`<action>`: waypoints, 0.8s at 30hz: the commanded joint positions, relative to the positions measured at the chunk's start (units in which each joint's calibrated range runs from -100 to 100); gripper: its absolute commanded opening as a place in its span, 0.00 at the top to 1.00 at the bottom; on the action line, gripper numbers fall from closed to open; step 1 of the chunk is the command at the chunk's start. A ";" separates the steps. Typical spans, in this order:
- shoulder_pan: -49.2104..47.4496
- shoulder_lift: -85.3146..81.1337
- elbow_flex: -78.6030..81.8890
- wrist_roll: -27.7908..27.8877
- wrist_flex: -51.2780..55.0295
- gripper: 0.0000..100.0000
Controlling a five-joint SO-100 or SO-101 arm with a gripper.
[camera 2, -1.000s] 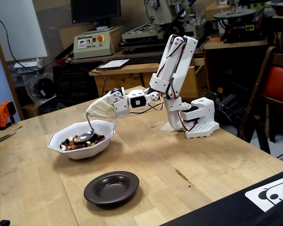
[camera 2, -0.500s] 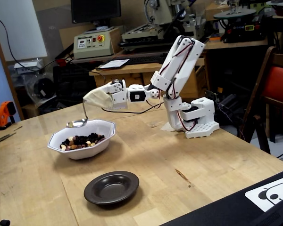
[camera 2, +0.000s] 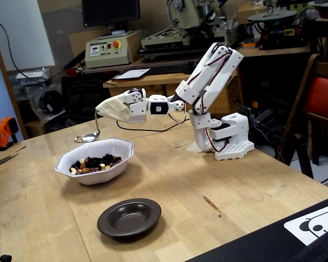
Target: Use spoon to transfer food from the white bowl to brown plate
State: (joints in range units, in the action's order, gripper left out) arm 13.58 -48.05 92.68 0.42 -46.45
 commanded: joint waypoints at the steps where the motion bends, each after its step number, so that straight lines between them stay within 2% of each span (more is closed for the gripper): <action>1: -0.39 -1.72 -9.67 0.10 7.55 0.97; 7: -0.39 -1.80 -16.84 0.05 17.28 0.98; 13: -0.47 -3.17 -20.82 0.05 22.65 0.98; 24: -8.24 -15.92 -22.15 0.05 32.85 0.98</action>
State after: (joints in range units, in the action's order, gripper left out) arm 7.52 -59.81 74.92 0.42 -16.42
